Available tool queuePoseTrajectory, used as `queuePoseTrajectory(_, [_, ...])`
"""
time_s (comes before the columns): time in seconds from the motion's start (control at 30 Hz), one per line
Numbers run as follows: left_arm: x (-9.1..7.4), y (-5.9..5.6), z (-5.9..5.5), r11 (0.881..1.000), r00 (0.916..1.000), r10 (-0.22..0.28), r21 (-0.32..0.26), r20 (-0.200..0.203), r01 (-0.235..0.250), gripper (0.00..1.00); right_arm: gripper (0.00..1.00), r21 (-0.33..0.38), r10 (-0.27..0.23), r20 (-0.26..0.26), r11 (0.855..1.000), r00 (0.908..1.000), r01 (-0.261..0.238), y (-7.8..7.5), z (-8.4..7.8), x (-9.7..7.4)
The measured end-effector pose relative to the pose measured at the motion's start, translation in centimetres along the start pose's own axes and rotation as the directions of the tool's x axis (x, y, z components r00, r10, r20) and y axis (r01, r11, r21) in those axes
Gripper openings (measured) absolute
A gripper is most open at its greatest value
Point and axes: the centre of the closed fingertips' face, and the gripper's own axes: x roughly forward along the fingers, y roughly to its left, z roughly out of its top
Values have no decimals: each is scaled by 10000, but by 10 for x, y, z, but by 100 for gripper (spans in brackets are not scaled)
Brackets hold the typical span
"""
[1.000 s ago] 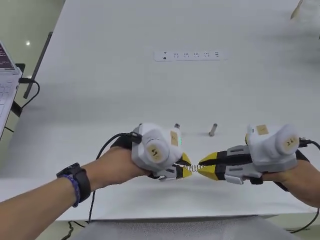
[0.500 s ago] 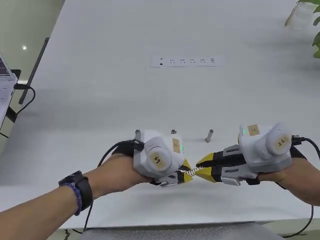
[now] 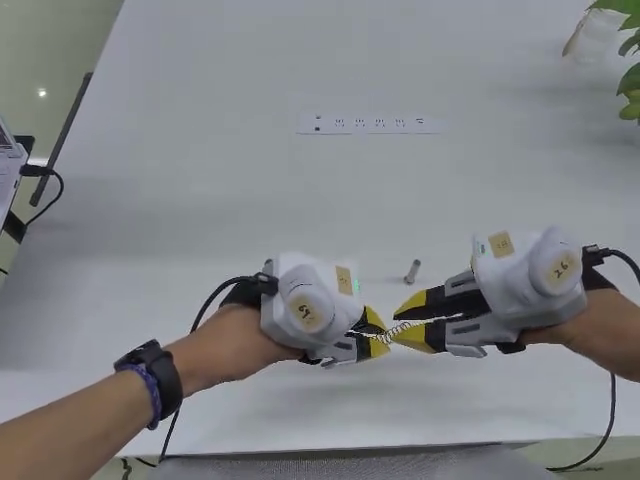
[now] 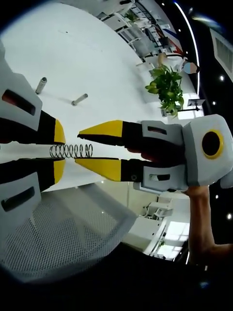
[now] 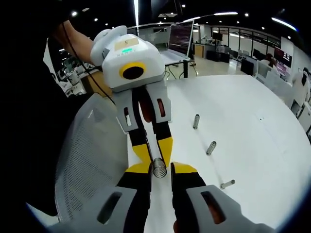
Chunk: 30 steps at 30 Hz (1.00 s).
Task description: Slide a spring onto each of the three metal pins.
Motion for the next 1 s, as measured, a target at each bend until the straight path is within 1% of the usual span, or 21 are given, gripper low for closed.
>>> queuePoseTrajectory(0.13, [-1, 1, 7, 9999, 9997, 50, -96, 238, -48, 1, 16, -390, 202, -323, 9990, 9993, -214, 3, -1, -4])
queuePoseTrajectory(0.3, [-1, 1, 13, 9999, 9990, 65, -122, 451, -59, 1, 15, -854, 301, -686, 9957, 9972, -360, 4, -1, -9])
queuePoseTrajectory(0.5, [-1, 1, 20, 10000, 9983, 56, -48, 577, -54, 1, 14, -1309, 402, -1015, 9900, 9940, -534, 6, 0, -11])
queuePoseTrajectory(0.73, [-3, 1, 27, 10000, 9974, 27, 11, 713, -28, 1, 13, -1838, 513, -1484, 9798, 9876, -785, 7, -1, -10])
queuePoseTrajectory(1.0, [-4, 1, 30, 10000, 9968, -1, 12, 798, 0, 1, 9, -2272, 560, -1751, 9691, 9829, -957, 5, -1, -12])
